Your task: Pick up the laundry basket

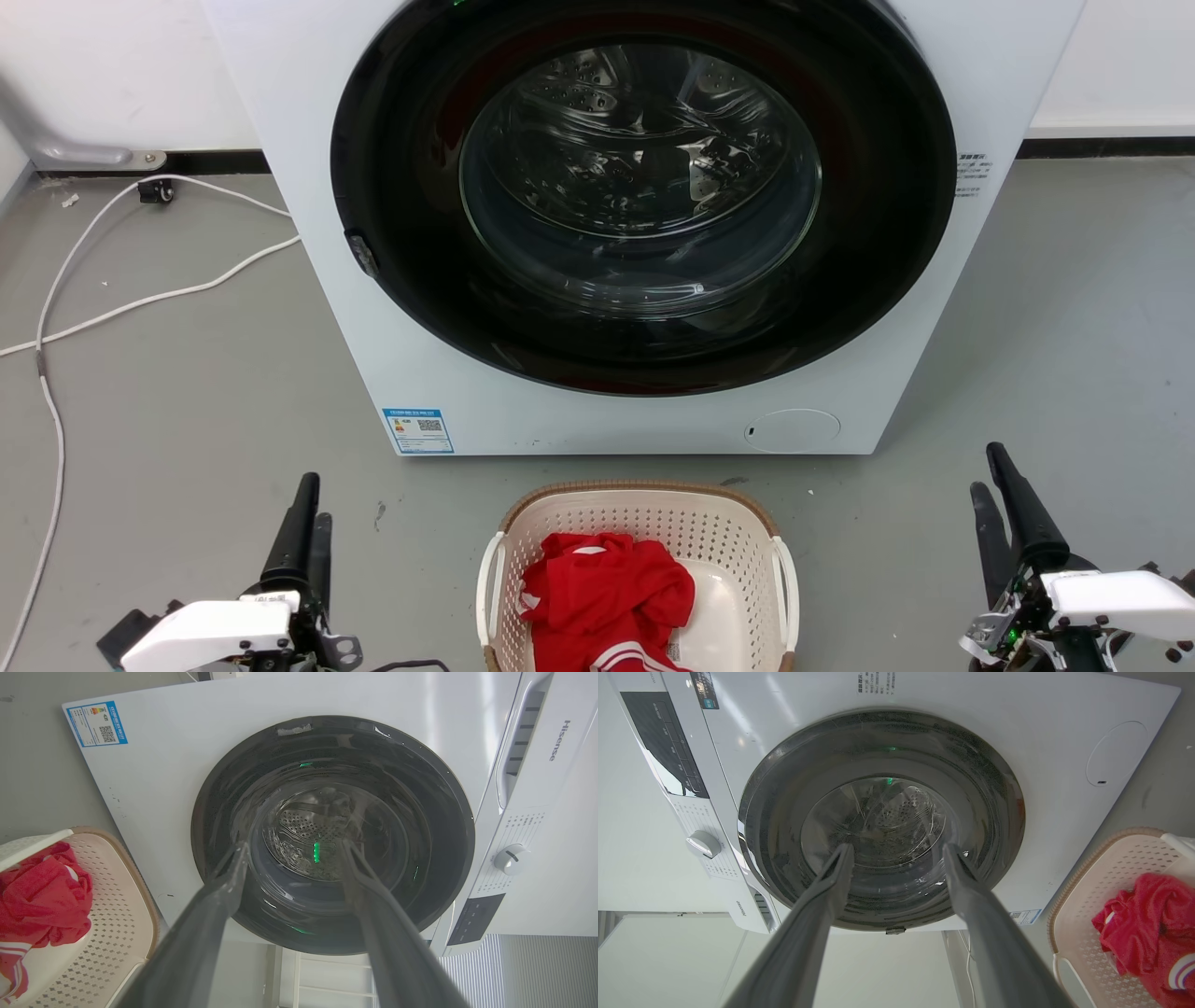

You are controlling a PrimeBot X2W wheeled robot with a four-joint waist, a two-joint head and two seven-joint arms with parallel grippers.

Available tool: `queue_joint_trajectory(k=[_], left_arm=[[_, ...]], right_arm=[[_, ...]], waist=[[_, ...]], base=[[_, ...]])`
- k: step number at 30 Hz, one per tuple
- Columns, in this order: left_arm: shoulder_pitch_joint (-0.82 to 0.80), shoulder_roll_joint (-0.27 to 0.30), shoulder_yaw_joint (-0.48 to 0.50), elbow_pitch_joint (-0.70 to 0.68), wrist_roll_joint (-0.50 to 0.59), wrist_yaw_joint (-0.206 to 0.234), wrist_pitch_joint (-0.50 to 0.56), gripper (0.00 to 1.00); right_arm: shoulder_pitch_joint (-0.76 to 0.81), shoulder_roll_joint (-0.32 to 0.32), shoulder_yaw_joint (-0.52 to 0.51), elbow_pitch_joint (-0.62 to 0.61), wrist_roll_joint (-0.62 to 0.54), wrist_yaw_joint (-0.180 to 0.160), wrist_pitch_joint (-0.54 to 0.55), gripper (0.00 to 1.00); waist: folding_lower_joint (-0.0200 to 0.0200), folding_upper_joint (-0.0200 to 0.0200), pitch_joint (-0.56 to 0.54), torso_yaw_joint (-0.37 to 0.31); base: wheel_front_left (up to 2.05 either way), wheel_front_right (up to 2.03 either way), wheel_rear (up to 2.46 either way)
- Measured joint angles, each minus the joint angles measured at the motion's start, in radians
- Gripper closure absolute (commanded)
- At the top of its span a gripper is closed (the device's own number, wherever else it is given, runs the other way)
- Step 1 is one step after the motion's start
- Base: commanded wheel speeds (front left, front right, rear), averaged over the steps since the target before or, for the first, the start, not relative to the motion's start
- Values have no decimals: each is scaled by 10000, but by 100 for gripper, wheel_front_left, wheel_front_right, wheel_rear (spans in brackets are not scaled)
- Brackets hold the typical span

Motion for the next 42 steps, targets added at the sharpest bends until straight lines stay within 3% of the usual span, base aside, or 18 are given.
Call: queue_joint_trajectory(k=[12,23,26,28,38,42], left_arm=[[-1,2,658,-541,1758,474,-500,0],[6,2,683,-1988,3852,1101,-911,0],[54,10,468,-2466,4723,1099,-1003,0],[241,6,-286,-3001,6475,1237,-1248,0],[425,8,-1141,-3273,8868,1122,-1528,0],[430,79,-1513,-3392,9695,1277,-1653,0]], right_arm=[[31,2,-439,-410,-2374,0,-510,0],[-2,2,-290,-1904,-6017,0,-907,0],[-1,2,-205,-2184,-6767,0,-1011,0],[60,2,-15,-2560,-8351,0,-1231,0],[213,2,249,-2706,-10146,2,-1530,0],[256,2,305,-2734,-10778,2,-1657,0]], waist=[[0,0,-2,2],[0,0,43,7],[0,0,54,10],[0,0,79,15],[0,0,111,-23],[0,0,114,-36]], base=[[0,0,0],[0,0,0],[0,0,0],[0,0,0],[0,0,0],[0,0,0]])
